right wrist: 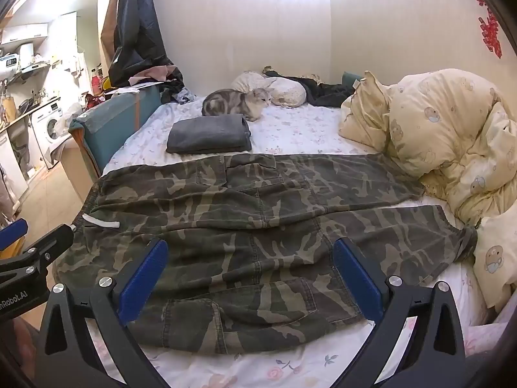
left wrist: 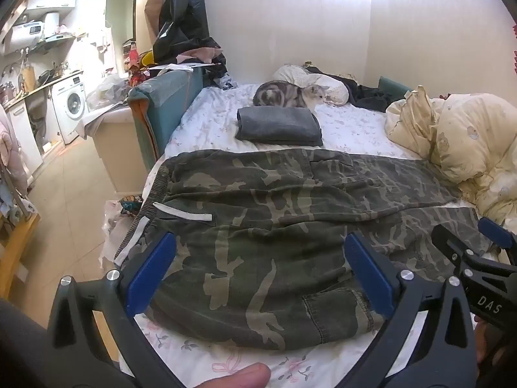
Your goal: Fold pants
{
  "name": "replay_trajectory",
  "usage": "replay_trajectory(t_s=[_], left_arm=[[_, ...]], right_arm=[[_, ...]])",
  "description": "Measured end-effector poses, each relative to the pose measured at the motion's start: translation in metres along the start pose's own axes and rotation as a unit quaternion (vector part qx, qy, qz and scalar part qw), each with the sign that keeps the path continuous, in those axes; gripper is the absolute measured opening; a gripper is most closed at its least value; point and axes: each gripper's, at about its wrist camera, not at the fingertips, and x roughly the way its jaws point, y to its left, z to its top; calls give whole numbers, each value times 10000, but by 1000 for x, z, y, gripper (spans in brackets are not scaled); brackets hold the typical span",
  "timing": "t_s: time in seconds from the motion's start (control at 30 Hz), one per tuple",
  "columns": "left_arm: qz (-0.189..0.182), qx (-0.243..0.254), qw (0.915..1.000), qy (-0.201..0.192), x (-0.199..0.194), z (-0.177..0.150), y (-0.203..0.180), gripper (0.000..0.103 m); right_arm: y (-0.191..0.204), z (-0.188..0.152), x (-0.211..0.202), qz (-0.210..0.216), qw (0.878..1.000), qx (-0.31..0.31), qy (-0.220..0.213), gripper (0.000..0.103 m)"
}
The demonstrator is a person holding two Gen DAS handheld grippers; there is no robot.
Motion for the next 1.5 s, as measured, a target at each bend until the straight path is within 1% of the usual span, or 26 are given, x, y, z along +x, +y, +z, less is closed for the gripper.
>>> replay_trajectory(t_s=[0.77, 0.93, 1.07, 1.23, 1.5], left_arm=[[49, 39, 10000, -25, 4, -1, 7, 103], [40, -20, 10000, 63, 6, -1, 16, 103], [176, 111, 9998, -24, 2, 2, 18, 103], [182, 132, 9997, -7, 2, 1, 14, 103], [227, 192, 9995, -101, 0, 2, 12, 103]], right_arm=[[1, -2, 2, -11, 10000, -18, 16, 103], [0, -3, 3, -16, 10000, 25, 77, 103], [0, -3, 4, -17, 10000, -48, 73, 103], [2, -5, 2, 65, 9999, -73, 63, 103], [2, -6, 0, 53, 9999, -111, -23, 103]])
